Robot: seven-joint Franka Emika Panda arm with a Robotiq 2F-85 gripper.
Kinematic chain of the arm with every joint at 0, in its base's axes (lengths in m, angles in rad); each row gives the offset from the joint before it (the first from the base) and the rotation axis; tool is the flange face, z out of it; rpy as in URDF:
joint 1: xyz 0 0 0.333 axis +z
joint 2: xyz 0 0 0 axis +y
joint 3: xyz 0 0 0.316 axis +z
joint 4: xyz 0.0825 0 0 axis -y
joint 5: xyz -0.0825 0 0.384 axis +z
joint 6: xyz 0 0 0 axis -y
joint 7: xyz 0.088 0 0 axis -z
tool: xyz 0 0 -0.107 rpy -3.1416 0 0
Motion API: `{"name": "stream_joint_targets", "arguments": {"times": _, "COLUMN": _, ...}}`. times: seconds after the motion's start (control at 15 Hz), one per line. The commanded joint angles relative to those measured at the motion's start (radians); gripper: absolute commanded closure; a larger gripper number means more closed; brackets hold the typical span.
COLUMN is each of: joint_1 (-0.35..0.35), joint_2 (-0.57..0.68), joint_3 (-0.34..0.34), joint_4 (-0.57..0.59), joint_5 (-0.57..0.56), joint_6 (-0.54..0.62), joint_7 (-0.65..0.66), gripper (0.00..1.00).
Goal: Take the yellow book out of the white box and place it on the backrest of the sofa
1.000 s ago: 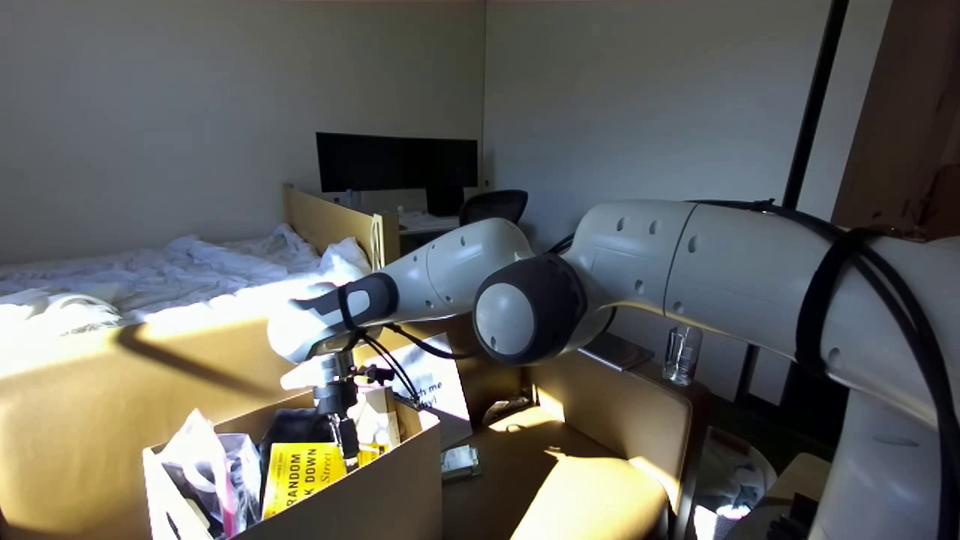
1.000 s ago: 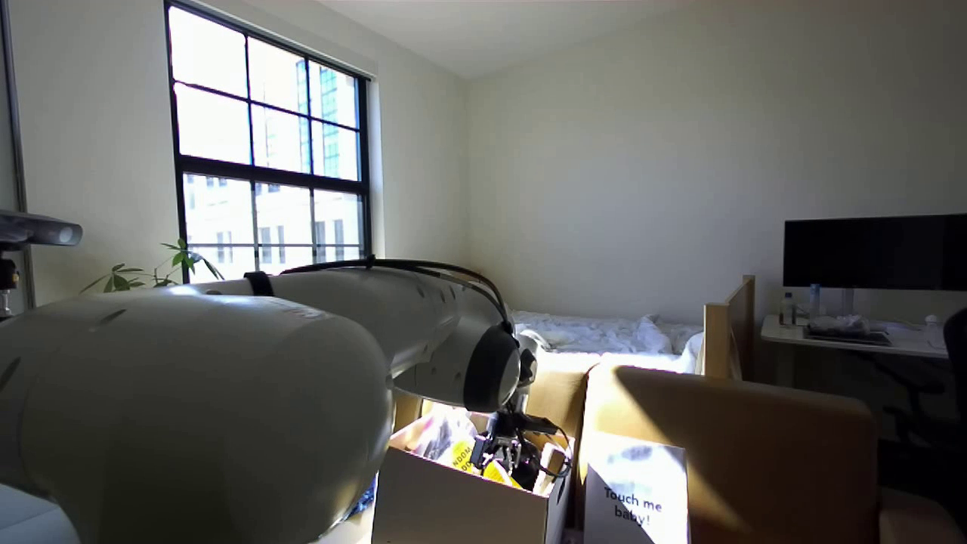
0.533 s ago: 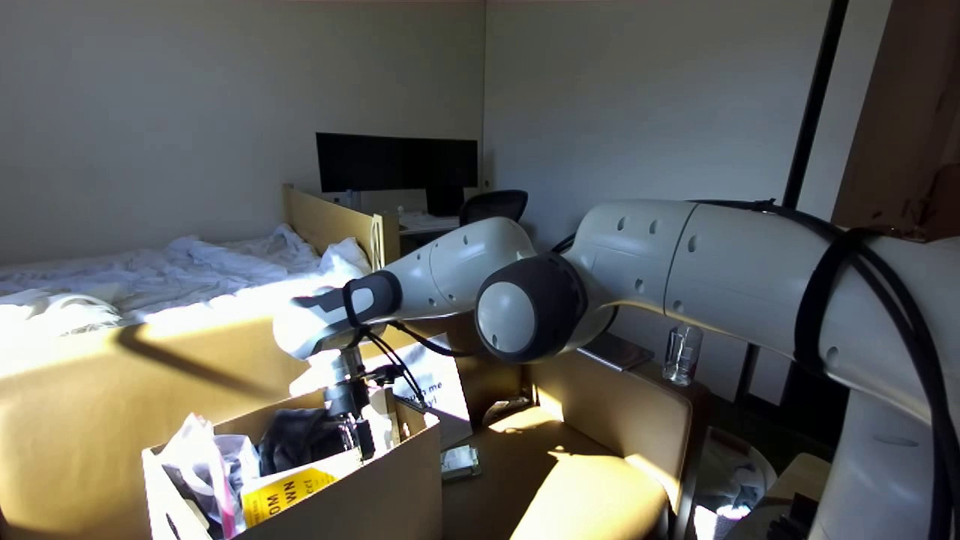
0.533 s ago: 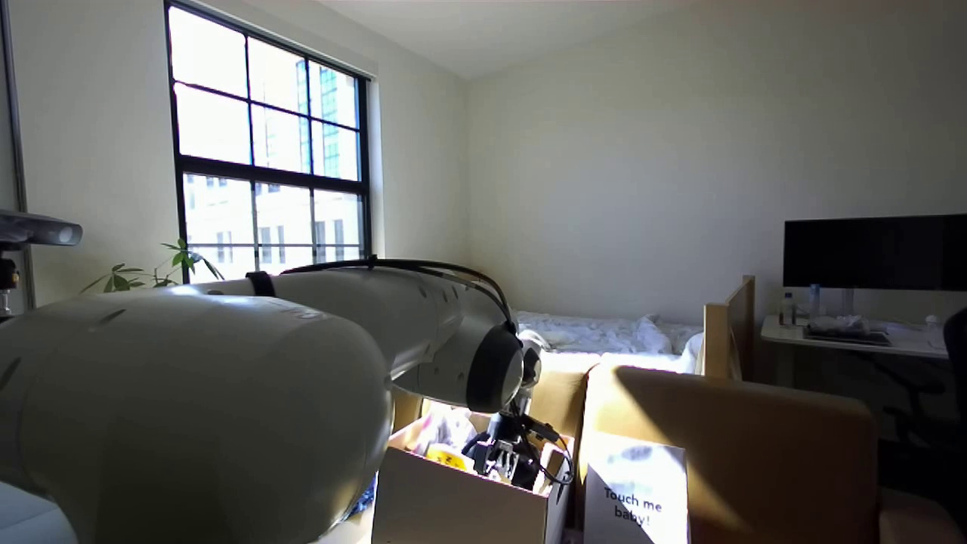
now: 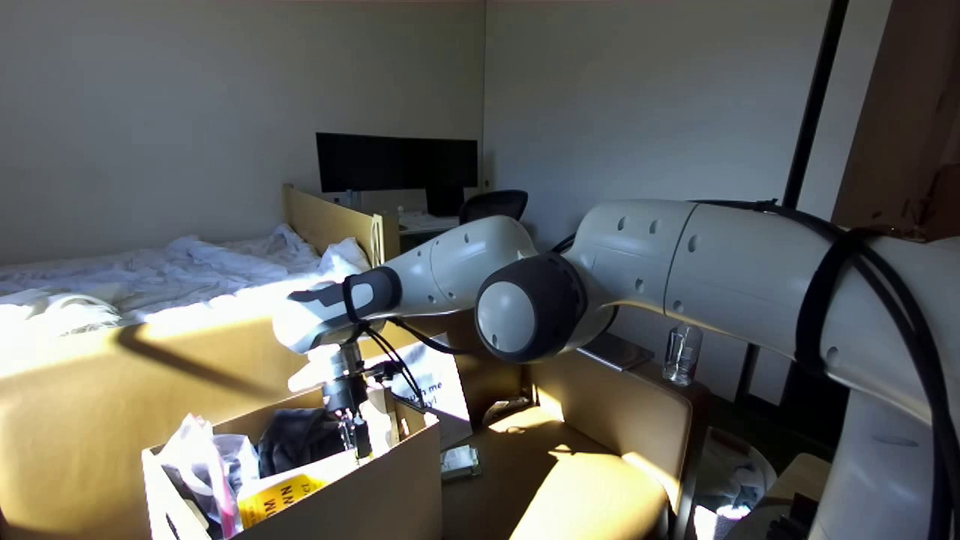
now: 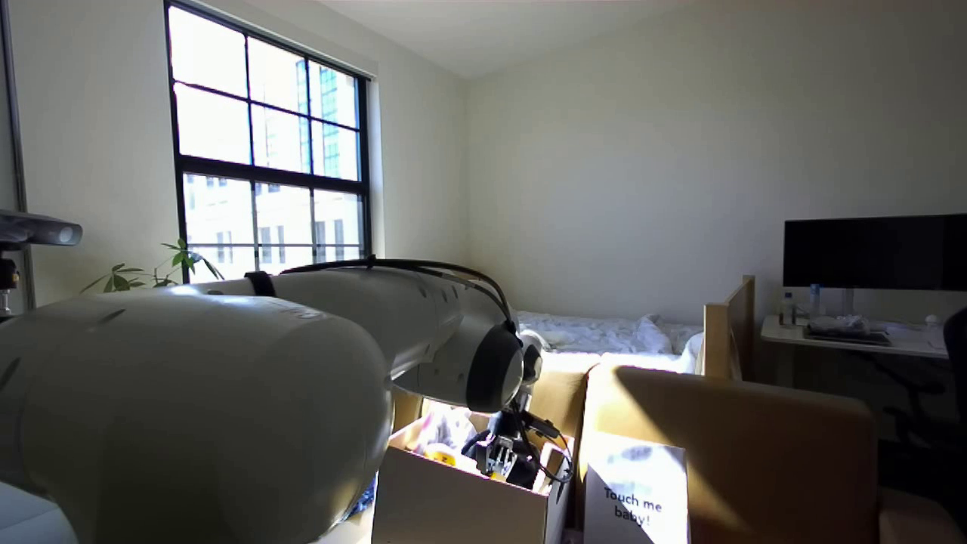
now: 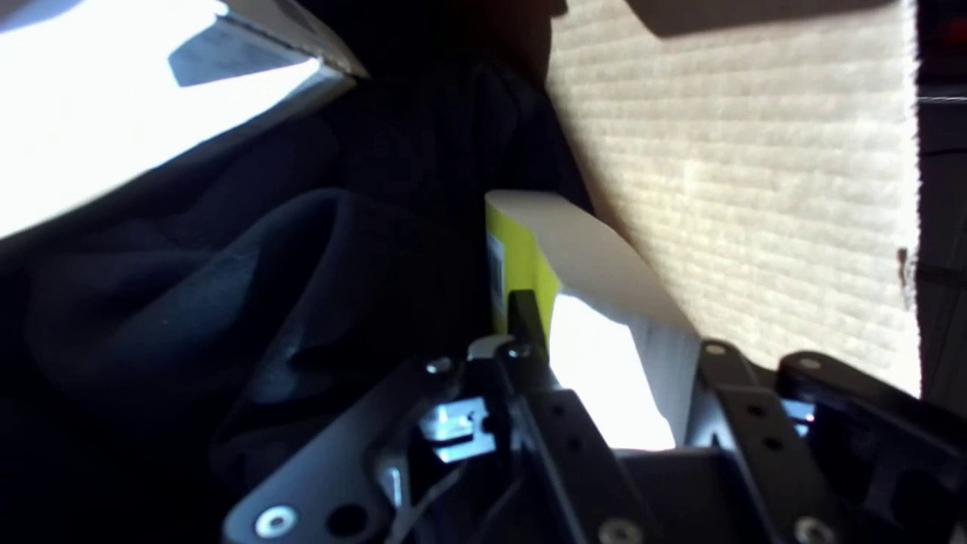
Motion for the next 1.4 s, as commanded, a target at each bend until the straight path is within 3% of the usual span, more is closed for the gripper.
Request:
{"name": "stream_joint_targets", "arguments": {"times": 0.0, "joint_1": -0.001, "joint_2": 0.0, "joint_3": 0.007, "joint_4": 0.012, "joint_5": 0.03, "joint_6": -0.057, "joint_7": 0.002, "gripper": 0.9}}
{"name": "stream_joint_targets", "arguments": {"times": 0.33, "joint_1": 0.016, "joint_2": 0.0, "joint_3": 0.016, "joint_4": 0.084, "joint_5": 0.045, "joint_6": -0.086, "joint_7": 0.05, "gripper": 0.9}}
{"name": "stream_joint_targets", "arguments": {"times": 0.67, "joint_1": 0.042, "joint_2": -0.006, "joint_3": 0.051, "joint_4": 0.241, "joint_5": 0.104, "joint_6": -0.127, "joint_7": 0.207, "gripper": 0.9}}
{"name": "stream_joint_targets", "arguments": {"times": 0.73, "joint_1": 0.033, "joint_2": -0.065, "joint_3": 0.064, "joint_4": 0.162, "joint_5": 0.109, "joint_6": -0.086, "joint_7": 0.244, "gripper": 0.9}}
{"name": "stream_joint_targets", "arguments": {"times": 0.8, "joint_1": 0.041, "joint_2": -0.045, "joint_3": 0.062, "joint_4": 0.238, "joint_5": 0.129, "joint_6": -0.101, "joint_7": 0.285, "gripper": 0.9}}
{"name": "stream_joint_targets", "arguments": {"times": 0.87, "joint_1": 0.037, "joint_2": -0.083, "joint_3": 0.067, "joint_4": 0.198, "joint_5": 0.14, "joint_6": -0.061, "joint_7": 0.327, "gripper": 0.9}}
{"name": "stream_joint_targets", "arguments": {"times": 1.33, "joint_1": 0.021, "joint_2": -0.189, "joint_3": 0.059, "joint_4": 0.215, "joint_5": 0.169, "joint_6": 0.054, "joint_7": 0.581, "gripper": 0.9}}
